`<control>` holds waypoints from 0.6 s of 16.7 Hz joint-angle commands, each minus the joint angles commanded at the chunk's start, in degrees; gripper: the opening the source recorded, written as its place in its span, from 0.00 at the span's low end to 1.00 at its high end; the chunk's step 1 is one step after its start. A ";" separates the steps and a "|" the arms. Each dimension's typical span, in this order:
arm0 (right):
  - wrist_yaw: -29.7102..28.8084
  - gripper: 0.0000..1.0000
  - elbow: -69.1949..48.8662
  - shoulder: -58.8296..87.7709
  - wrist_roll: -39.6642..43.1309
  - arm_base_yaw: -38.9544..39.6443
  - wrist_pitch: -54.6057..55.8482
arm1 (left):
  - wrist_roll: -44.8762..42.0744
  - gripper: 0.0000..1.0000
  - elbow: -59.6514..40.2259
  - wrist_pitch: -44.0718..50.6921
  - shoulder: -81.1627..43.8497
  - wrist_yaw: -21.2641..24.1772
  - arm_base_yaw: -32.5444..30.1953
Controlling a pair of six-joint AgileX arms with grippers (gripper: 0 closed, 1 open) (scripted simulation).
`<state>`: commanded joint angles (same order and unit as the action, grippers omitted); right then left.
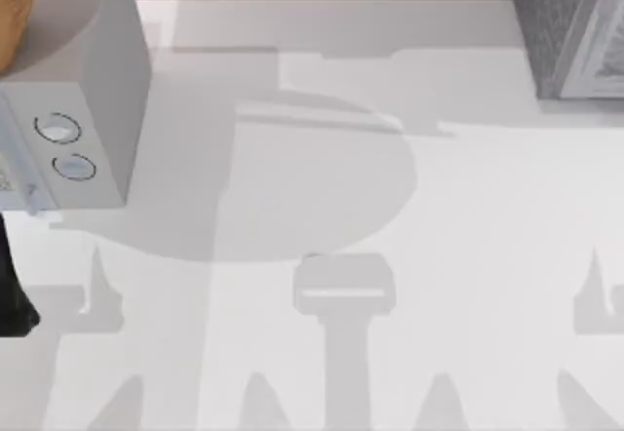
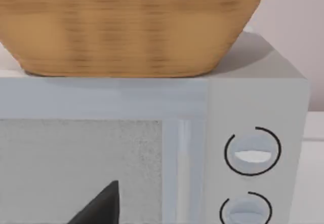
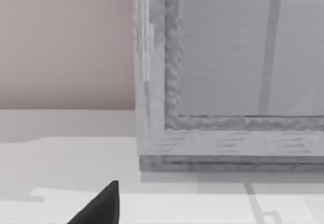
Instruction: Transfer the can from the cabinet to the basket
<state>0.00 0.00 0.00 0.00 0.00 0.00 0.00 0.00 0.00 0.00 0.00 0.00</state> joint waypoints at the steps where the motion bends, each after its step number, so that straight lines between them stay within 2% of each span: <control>1: 0.00 1.00 0.00 0.00 0.00 0.00 0.00 | 0.00 1.00 0.00 0.00 0.00 0.00 0.00; 5: -0.47 1.00 -3.67 3.48 -0.13 0.60 -0.97 | 0.00 1.00 0.00 0.00 0.00 0.00 0.00; 10: -2.62 1.00 -21.61 18.48 -0.38 2.82 -5.58 | 0.00 1.00 0.00 0.00 0.00 0.00 0.00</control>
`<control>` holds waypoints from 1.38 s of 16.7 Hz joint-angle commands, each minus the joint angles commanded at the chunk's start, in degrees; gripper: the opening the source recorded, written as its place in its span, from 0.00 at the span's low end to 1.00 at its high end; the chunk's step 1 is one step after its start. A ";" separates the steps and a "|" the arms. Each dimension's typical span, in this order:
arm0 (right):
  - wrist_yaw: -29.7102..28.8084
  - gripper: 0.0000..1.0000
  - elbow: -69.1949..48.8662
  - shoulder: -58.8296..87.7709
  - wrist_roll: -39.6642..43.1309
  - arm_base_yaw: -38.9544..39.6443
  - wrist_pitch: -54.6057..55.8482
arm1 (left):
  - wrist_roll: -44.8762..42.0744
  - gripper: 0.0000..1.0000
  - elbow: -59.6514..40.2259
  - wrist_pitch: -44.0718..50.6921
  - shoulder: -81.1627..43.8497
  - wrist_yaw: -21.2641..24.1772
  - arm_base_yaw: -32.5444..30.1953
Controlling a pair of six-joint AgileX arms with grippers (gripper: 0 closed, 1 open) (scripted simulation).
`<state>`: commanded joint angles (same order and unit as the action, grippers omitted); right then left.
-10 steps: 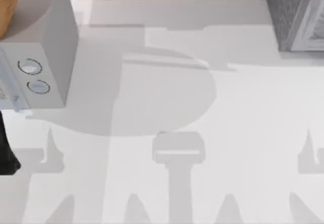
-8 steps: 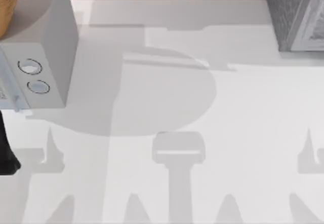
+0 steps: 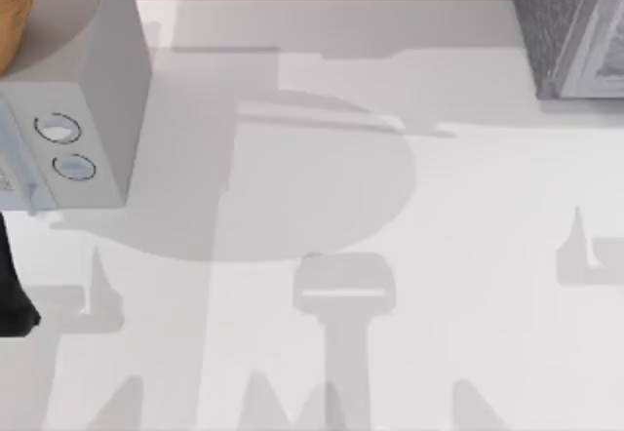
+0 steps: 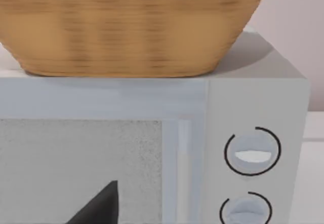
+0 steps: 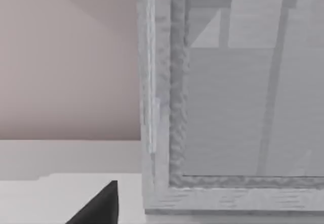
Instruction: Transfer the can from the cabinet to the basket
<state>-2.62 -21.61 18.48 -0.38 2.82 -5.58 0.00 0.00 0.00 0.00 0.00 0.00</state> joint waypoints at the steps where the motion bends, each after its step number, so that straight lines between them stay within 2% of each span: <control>1: -0.57 1.00 -5.08 3.89 -0.04 0.55 -1.27 | 0.00 1.00 0.00 0.00 0.00 0.00 0.00; 9: -5.48 1.00 -51.07 37.23 -0.24 5.05 -12.09 | 0.00 1.00 0.00 0.00 0.00 0.00 0.00; 13: -7.43 1.00 -68.50 50.16 -0.39 6.76 -16.07 | 0.00 1.00 0.00 0.00 0.00 0.00 0.00; 17: -8.53 1.00 -77.30 56.97 -0.50 7.67 -18.14 | 0.00 1.00 0.00 0.00 0.00 0.00 0.00; 23: -8.58 1.00 -78.04 57.37 -0.51 7.52 -18.25 | 0.00 1.00 0.00 0.00 0.00 0.00 0.00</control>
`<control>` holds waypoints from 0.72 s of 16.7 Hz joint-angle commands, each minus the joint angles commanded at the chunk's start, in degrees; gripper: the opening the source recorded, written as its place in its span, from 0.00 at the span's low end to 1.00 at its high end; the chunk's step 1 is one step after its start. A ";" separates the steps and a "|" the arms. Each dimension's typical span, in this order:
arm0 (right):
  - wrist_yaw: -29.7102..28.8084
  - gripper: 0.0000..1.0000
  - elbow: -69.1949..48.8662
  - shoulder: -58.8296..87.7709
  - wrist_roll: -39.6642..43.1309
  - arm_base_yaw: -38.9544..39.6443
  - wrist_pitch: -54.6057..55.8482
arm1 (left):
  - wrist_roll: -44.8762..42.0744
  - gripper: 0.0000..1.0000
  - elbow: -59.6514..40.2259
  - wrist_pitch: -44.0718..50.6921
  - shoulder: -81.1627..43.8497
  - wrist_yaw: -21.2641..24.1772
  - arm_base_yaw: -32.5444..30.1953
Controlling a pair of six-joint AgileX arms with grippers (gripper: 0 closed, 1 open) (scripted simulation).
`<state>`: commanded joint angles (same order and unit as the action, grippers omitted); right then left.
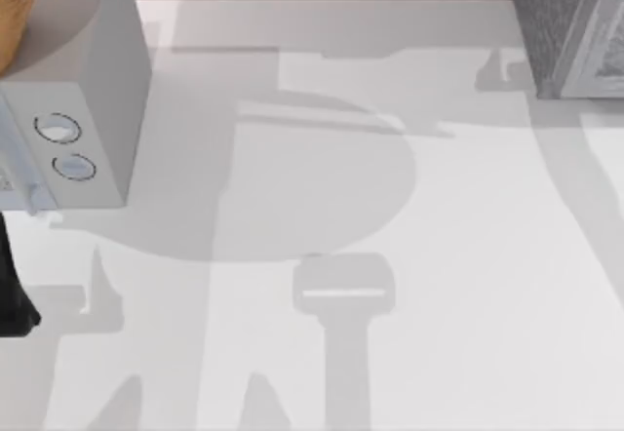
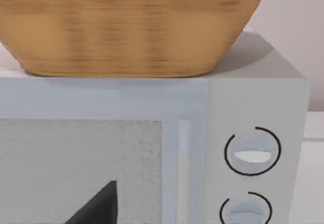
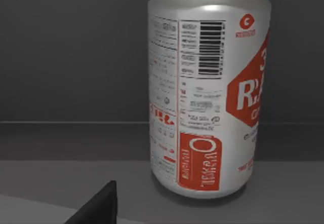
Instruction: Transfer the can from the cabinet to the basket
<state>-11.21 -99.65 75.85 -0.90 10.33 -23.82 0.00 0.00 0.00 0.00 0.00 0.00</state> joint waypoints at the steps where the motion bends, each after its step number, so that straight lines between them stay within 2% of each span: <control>1: -0.01 1.00 -0.19 0.20 0.00 0.00 0.10 | 0.00 1.00 0.00 0.00 0.00 0.00 0.00; 7: -0.53 1.00 -7.17 10.29 0.02 -0.08 3.20 | 0.00 1.00 0.00 0.00 0.00 0.00 0.00; 12: -0.57 1.00 -7.84 11.35 0.01 -0.03 3.58 | 0.00 1.00 0.00 0.00 0.00 0.00 0.00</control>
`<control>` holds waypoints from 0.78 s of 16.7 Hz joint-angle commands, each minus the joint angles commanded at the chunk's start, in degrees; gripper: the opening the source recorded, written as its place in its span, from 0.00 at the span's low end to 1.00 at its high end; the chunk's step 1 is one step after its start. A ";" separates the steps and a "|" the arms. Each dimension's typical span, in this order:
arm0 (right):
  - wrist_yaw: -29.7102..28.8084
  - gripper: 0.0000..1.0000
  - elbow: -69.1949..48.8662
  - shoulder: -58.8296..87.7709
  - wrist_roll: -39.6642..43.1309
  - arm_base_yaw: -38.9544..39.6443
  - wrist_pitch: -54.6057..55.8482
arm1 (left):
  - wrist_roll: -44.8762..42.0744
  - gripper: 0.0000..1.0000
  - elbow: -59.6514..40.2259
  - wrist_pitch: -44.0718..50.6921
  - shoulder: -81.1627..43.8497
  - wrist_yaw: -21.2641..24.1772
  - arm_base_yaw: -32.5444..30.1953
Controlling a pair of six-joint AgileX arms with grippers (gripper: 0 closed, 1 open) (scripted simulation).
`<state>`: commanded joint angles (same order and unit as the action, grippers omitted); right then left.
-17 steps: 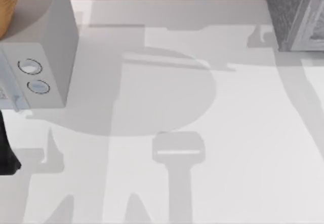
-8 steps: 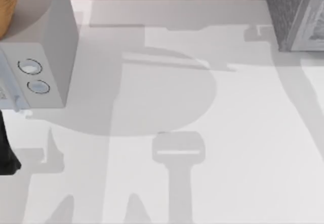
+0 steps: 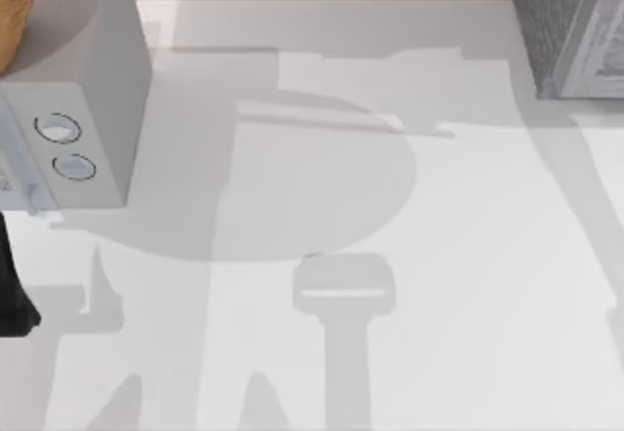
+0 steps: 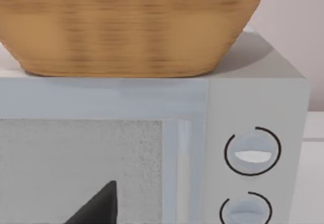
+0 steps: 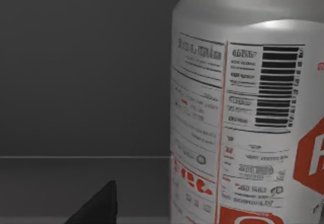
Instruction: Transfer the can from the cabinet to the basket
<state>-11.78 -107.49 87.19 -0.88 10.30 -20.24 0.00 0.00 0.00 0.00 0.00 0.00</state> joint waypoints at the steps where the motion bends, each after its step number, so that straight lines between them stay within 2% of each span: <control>1: 0.01 1.00 -0.18 0.13 0.00 -0.03 0.00 | 0.00 1.00 0.00 0.00 0.00 0.00 0.00; 13: 1.80 1.00 -15.36 13.76 0.01 -2.11 -1.25 | 0.00 1.00 0.00 0.00 0.00 0.00 0.00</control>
<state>-9.98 -122.85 100.95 -0.88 8.20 -21.49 0.00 0.00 0.00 0.00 0.00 0.00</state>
